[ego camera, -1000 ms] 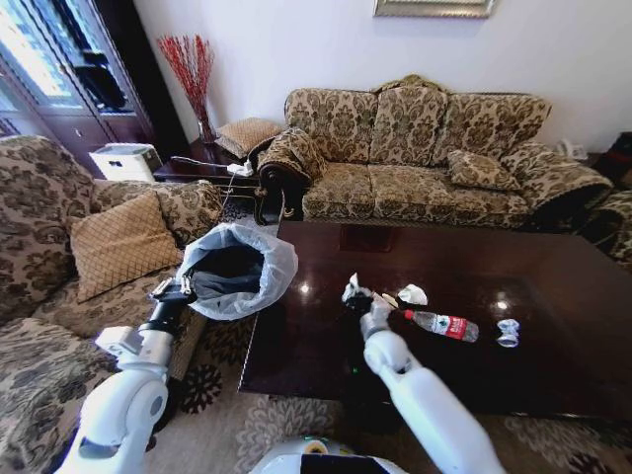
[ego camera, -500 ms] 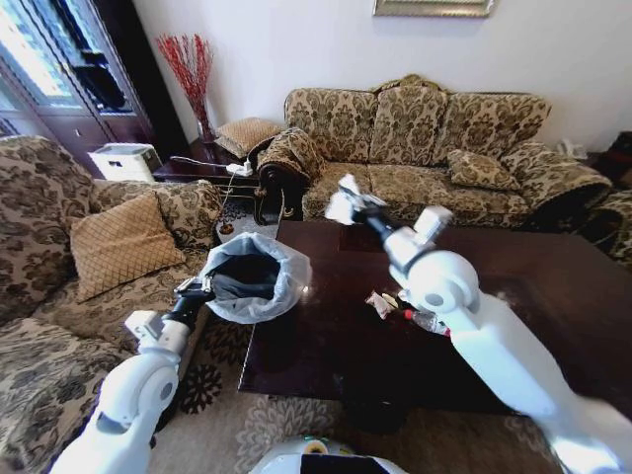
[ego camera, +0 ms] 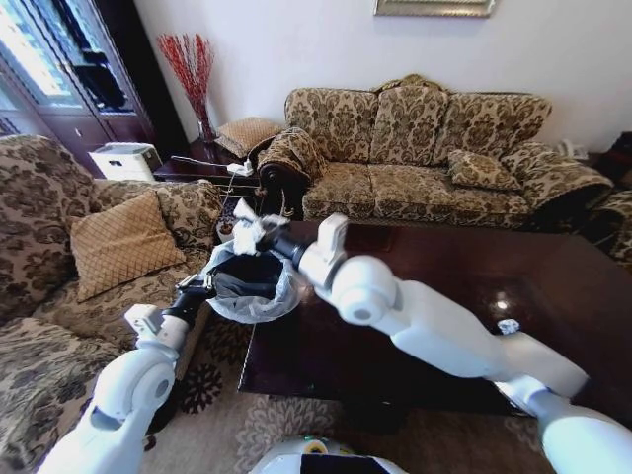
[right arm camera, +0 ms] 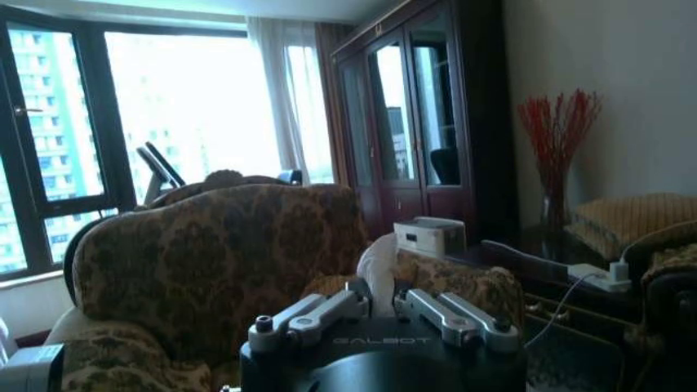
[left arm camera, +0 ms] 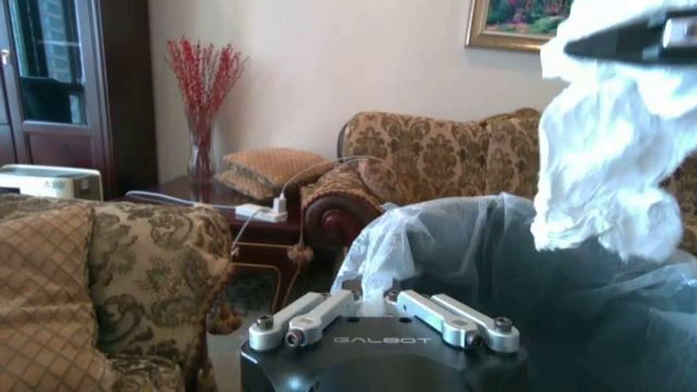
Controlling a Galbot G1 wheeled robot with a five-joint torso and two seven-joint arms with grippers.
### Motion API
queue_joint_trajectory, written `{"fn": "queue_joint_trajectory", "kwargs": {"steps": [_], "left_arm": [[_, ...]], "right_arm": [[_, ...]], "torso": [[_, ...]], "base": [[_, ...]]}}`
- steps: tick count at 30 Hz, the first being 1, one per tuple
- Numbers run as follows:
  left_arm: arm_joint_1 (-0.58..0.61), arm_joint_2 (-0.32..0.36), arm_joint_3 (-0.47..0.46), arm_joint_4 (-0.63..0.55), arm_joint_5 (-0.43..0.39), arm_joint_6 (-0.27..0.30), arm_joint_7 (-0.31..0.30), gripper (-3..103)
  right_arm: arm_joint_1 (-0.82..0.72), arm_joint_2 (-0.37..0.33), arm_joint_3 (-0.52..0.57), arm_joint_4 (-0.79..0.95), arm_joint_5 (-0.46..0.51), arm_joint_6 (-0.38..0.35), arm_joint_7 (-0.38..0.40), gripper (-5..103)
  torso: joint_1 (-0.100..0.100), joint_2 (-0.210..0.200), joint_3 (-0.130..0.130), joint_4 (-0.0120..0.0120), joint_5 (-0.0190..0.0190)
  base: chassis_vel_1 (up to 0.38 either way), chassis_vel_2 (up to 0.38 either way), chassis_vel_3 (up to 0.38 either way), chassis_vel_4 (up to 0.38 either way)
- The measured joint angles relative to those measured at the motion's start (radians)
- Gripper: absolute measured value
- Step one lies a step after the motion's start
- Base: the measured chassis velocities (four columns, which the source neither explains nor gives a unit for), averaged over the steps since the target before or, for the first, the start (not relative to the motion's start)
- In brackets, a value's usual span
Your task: Move to the front of the table and place the trash on the table into the trash bin.
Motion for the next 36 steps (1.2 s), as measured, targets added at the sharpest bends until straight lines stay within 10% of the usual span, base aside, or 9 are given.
{"fn": "queue_joint_trajectory", "kwargs": {"steps": [25,36], "left_arm": [[0.019,-0.010,-0.020,-0.030,0.001,-0.007,-0.004,3],[0.035,-0.024,-0.048,-0.033,0.004,-0.027,0.000,3]], "right_arm": [[-0.019,-0.014,0.016,-0.047,-0.075,0.005,0.002,91],[-0.344,-0.249,0.432,-0.083,-0.225,0.002,-0.090,100]], "torso": [[0.000,0.000,0.000,0.0002,0.0001],[0.000,0.000,0.000,-0.0005,0.0004]], "base": [[0.000,0.000,0.000,0.000],[0.000,0.000,0.000,0.000]]}}
